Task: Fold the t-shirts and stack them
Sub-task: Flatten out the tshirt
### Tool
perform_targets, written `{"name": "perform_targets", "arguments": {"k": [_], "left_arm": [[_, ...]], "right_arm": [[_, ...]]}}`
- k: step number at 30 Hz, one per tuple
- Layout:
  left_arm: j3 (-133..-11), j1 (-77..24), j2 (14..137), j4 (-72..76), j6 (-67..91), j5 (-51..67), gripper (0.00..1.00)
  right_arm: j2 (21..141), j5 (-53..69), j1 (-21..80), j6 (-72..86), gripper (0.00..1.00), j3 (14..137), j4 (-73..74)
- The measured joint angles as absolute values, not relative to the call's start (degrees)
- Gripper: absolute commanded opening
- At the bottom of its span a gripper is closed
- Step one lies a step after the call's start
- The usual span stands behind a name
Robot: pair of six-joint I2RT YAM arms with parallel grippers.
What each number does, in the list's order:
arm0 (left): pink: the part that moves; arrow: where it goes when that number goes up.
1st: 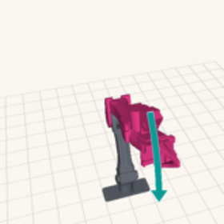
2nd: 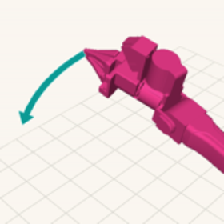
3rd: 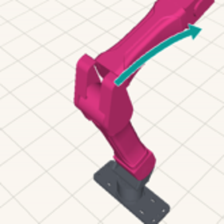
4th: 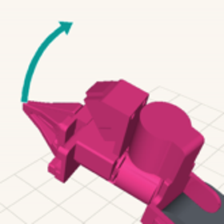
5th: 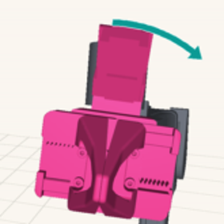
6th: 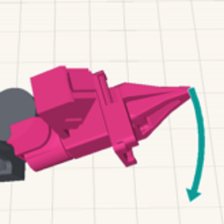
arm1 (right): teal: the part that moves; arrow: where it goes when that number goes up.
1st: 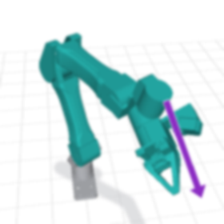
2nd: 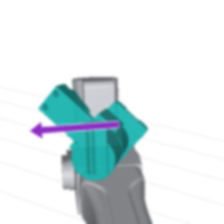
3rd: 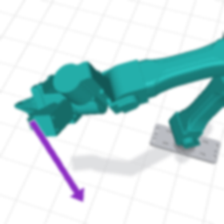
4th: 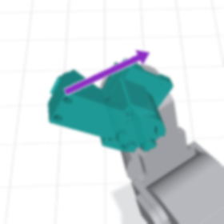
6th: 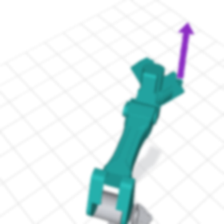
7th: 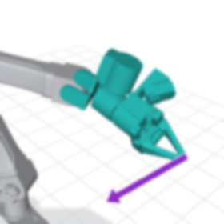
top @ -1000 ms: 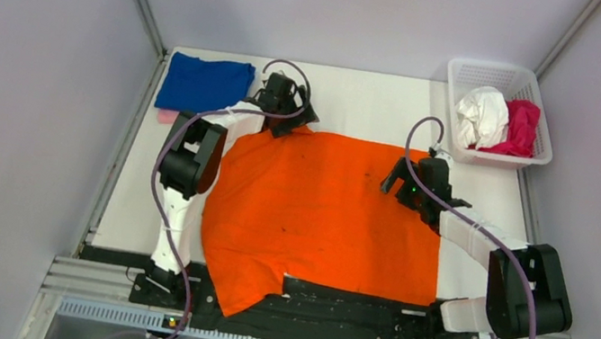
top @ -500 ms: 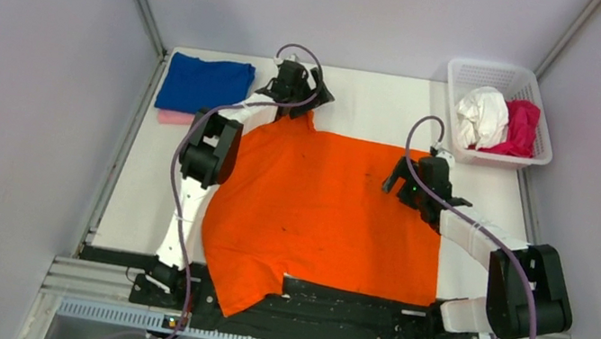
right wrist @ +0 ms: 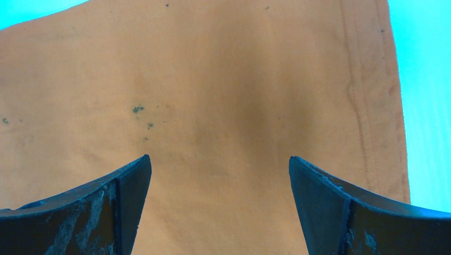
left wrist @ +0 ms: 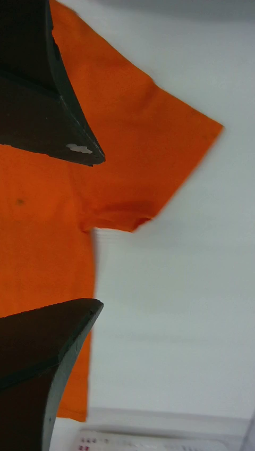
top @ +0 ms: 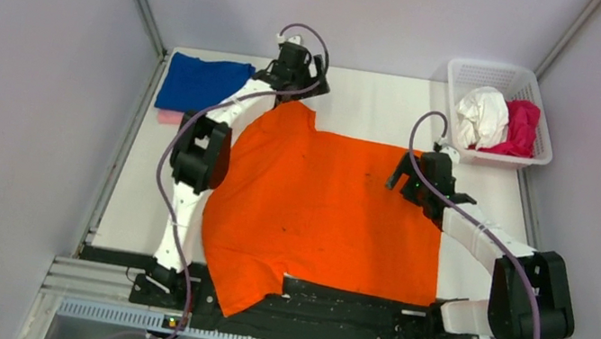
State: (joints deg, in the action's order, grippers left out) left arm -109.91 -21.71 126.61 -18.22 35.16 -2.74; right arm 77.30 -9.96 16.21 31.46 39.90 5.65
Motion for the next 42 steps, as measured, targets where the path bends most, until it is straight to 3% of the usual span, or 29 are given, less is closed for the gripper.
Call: {"name": "perform_targets", "arguments": {"k": [7,10,14,24,32,42], "left_arm": [[-77.4,-24.5,95.1,-19.9,32.1,-10.4,0.99],[-71.9,-24.2,93.4,-20.0,32.2,-12.1,0.99],[-71.2,-23.7,100.1,-22.0,32.8,-13.9,0.99],[-84.4,-21.8,117.3,-28.7,34.5,-14.4,0.99],[-103.4,-16.3,128.9,-33.9,35.7,-12.9,0.99],[-115.7,-13.9,135.9,-35.9,34.5,-10.3,0.99]], "right_arm": [[76.0,-11.2,16.2,31.5,0.99,39.9,9.0],[76.8,-11.1,16.0,31.0,0.99,40.0,8.9],[82.5,-11.0,15.9,30.0,0.99,43.1,8.5],[96.7,-10.7,15.2,27.9,0.99,52.8,6.9],[106.1,-6.3,11.0,25.6,0.98,63.0,3.4],[119.4,-2.5,8.7,23.2,0.99,81.5,4.2]]}}
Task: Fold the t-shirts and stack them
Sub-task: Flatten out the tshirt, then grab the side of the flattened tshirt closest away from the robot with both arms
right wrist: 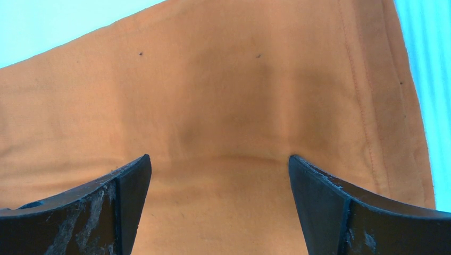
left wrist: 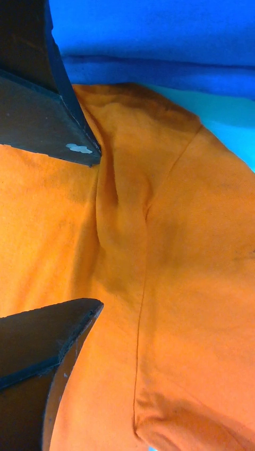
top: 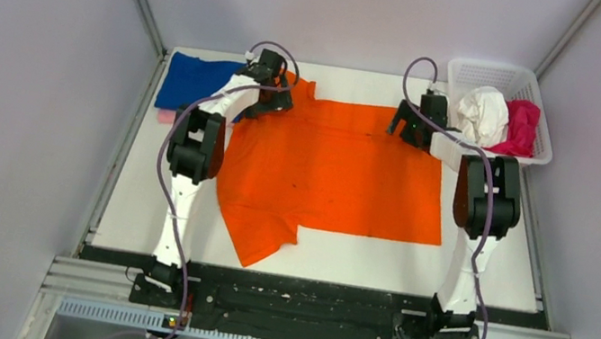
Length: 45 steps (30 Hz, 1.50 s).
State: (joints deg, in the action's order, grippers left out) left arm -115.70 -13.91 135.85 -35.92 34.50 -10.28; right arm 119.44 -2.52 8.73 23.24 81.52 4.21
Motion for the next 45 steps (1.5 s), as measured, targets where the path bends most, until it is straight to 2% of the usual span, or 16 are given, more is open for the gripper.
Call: {"name": "perform_targets", "arguments": {"k": [5,8,12,17,24,29,31,36,39,45], "left_arm": [[-116.4,-13.8,135.7,-35.5,33.0,-6.8,0.99],[-112.2,-14.1,132.2,-34.2,32.8,-5.1,0.99],[-98.8,-15.7,119.6,-33.1,33.1,-3.9,0.99],[-75.0,-23.4,95.5,-31.5,35.8,-6.8,0.99],[-51.5,-41.4,74.7,-36.3,44.7,-12.0,0.98],[-39.2,-49.7,69.1,-43.6,53.5,-12.8,0.89],[-36.8,-52.0,68.4,-45.3,56.2,-12.7,0.79],[-36.1,-53.2,68.9,-45.0,59.1,-12.9,0.72],[-36.7,-53.3,71.5,-44.1,59.6,-13.1,0.62],[-38.2,-53.3,76.0,-43.0,60.0,-12.8,0.50]], "right_arm": [[117.8,-1.4,8.6,22.9,0.99,80.3,6.2],[109.9,-1.6,8.6,23.4,0.99,72.3,7.7],[92.7,-3.2,8.6,26.0,0.99,60.3,8.9],[72.1,-4.8,8.4,31.3,0.99,47.5,7.7],[64.9,-7.7,8.1,36.3,0.99,38.3,11.9],[63.1,-9.6,8.1,37.8,0.99,37.0,14.6],[62.8,-10.4,8.1,37.8,0.99,37.0,14.9],[62.8,-11.1,8.1,38.3,0.98,36.4,15.5],[62.7,-11.3,8.1,38.7,0.98,35.9,16.0],[60.9,-13.2,8.1,39.6,0.98,34.2,16.5]]}}
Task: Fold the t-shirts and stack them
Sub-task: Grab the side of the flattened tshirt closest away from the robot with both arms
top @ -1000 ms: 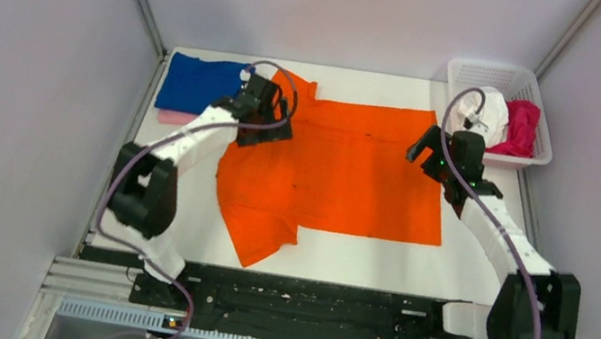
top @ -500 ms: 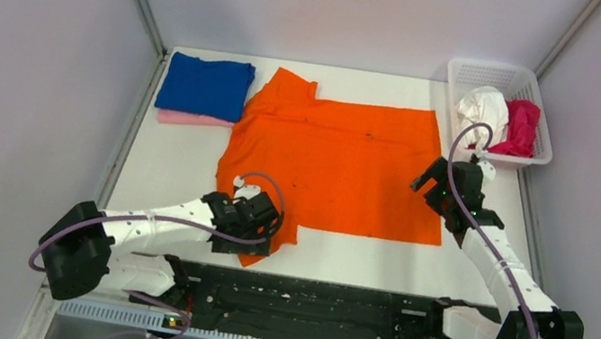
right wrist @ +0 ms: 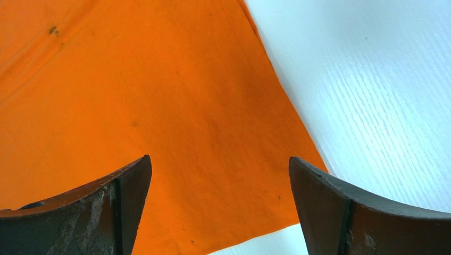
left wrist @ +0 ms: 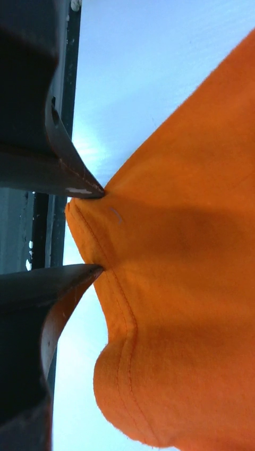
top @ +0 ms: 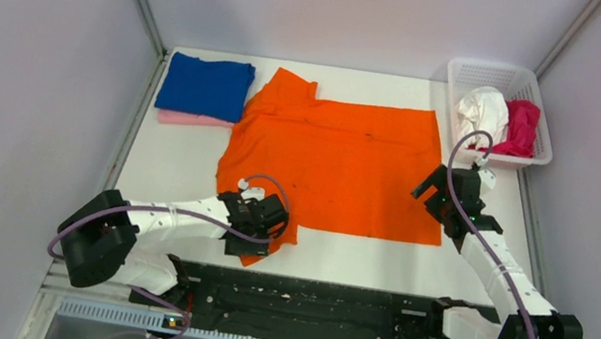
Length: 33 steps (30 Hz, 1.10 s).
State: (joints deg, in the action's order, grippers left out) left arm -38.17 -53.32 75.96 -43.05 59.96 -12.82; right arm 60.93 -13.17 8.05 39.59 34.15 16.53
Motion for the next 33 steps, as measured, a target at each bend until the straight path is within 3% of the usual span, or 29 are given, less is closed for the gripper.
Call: {"name": "perform_targets", "arguments": {"k": [3,5,6,12,21,33], "left_arm": [[-38.2,-53.3,76.2,-42.1,59.8,-12.1,0.34],[-38.2,-53.4,76.3,-41.7,59.8,-11.9,0.16],[-38.2,-53.4,76.3,-41.6,59.8,-11.8,0.01],[-38.4,-53.4,76.4,-41.7,59.5,-11.6,0.00],[-38.3,-53.4,74.5,-47.9,58.2,-12.9,0.00],[-38.3,-53.4,70.2,-49.6,57.1,-12.2,0.00]], "right_arm": [[59.0,-14.7,8.1,40.7,0.97,33.6,17.0],[57.5,-16.0,8.1,41.7,0.97,32.9,17.3],[56.9,-16.5,8.1,42.2,0.97,32.5,17.5],[53.3,-19.3,8.0,45.6,0.93,30.0,21.1],[47.0,-17.7,8.0,49.9,0.78,23.9,28.2],[47.3,-15.3,8.0,52.7,0.40,18.2,24.7]]}}
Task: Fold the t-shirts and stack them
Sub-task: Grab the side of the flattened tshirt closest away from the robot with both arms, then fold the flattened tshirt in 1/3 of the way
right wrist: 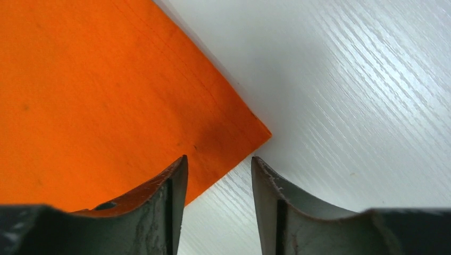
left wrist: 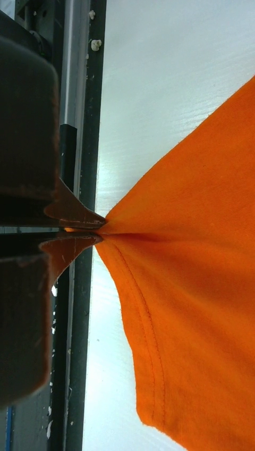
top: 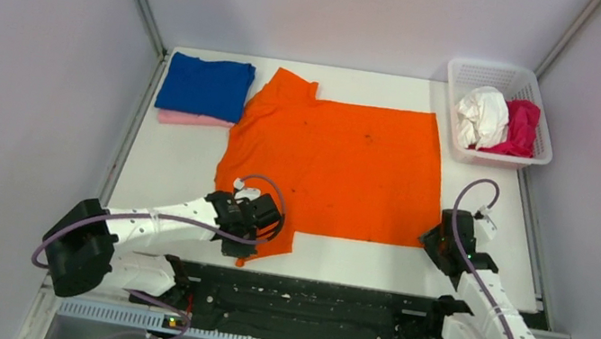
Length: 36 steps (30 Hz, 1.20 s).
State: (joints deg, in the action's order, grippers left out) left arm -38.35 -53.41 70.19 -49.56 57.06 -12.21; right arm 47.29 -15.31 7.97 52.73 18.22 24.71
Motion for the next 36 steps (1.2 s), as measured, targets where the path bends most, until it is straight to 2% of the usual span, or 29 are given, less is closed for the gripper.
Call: {"name": "perform_targets", "arguments": {"k": [4,6,9,10,11,12,19,27,36], "left_arm": [[-38.3,-53.4,68.9,-49.7,57.1,-11.8,0.00],[-38.3,-53.4,68.4,-49.8,57.1,-11.8,0.00],[-38.3,-53.4,67.7,-49.9,57.1,-11.8,0.00],[-38.3,-53.4,67.6,-50.0,57.1,-11.8,0.00],[-38.3,-53.4,67.4,-50.1,57.1,-11.8,0.00],[-38.3,-53.4,67.1,-50.2,57.1,-11.8,0.00],[-38.3,-53.4,65.1,-51.2,57.1,-11.7,0.00],[-37.0,-53.4,59.2,-53.8,60.0,-9.6,0.00],[-35.8,-53.6,57.5,-51.8,59.4,-6.7,0.00]], "right_arm": [[48.9,-15.5,8.0,52.9,0.35,17.7,21.8],[49.8,-15.6,8.0,53.1,0.26,17.6,20.2],[51.0,-16.0,8.0,53.6,0.21,17.3,17.9],[51.3,-16.2,8.0,53.7,0.15,17.3,17.3],[51.5,-16.4,8.0,53.7,0.05,17.3,17.0],[51.7,-16.6,8.0,53.8,0.00,17.3,16.9],[50.1,-16.6,8.0,54.2,0.00,16.9,18.7],[34.5,-13.2,8.0,55.3,0.00,20.2,37.6],[32.0,-9.6,8.2,55.6,0.00,20.5,45.3]]}}
